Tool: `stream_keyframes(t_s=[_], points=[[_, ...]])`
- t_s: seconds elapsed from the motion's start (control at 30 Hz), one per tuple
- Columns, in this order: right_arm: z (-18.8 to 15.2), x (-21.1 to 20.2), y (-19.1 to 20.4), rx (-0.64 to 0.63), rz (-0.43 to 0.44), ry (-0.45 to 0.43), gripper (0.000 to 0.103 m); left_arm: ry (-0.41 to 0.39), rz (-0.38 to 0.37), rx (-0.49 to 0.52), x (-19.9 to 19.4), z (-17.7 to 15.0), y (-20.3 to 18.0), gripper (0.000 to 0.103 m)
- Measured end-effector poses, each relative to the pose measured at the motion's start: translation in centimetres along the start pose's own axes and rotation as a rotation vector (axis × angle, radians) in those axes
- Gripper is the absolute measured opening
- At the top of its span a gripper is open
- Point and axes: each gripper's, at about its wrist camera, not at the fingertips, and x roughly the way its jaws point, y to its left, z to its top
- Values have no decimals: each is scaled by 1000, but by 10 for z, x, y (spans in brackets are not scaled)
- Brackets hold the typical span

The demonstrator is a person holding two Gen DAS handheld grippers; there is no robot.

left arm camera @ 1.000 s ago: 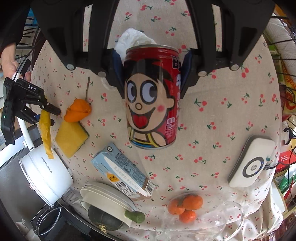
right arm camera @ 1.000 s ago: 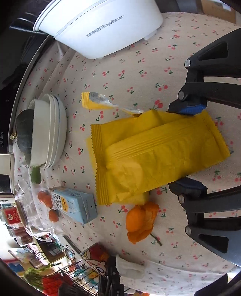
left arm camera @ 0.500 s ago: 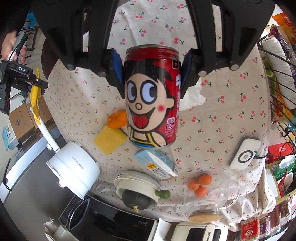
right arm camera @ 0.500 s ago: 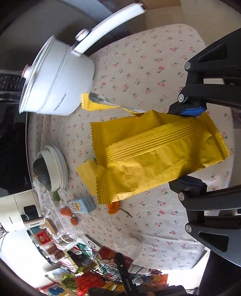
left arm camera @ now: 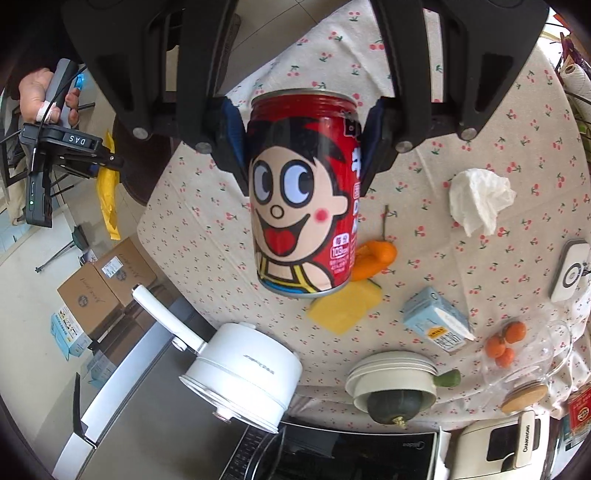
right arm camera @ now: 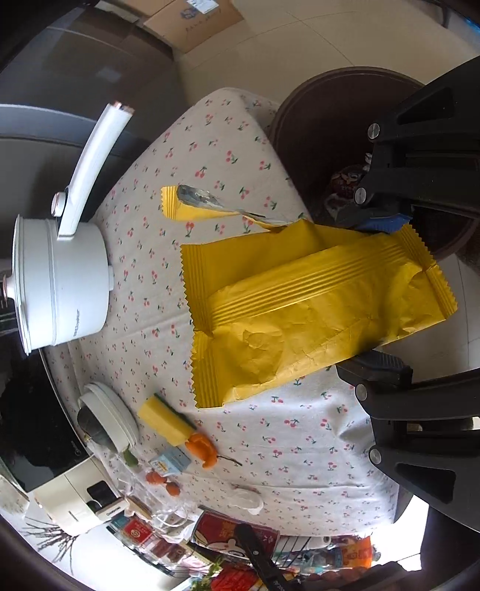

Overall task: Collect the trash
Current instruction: 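Carry the can and yellow bag over the brown bin and open both grippers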

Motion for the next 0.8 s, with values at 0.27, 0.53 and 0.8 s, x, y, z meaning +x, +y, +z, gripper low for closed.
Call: stream_keyframes(t_s=[0.27,0.53,0.8], points=[[-23,-19,-32,77,-24,-30,52,75,-75,41,21,-12,-32,54],[-48,-33,-68,186,-48,-44,53,134,-108,125,41,-28,-73,54],[-70,-41,-114,314,-117,-41,54,194,-181,185,72,-38,-132,54]])
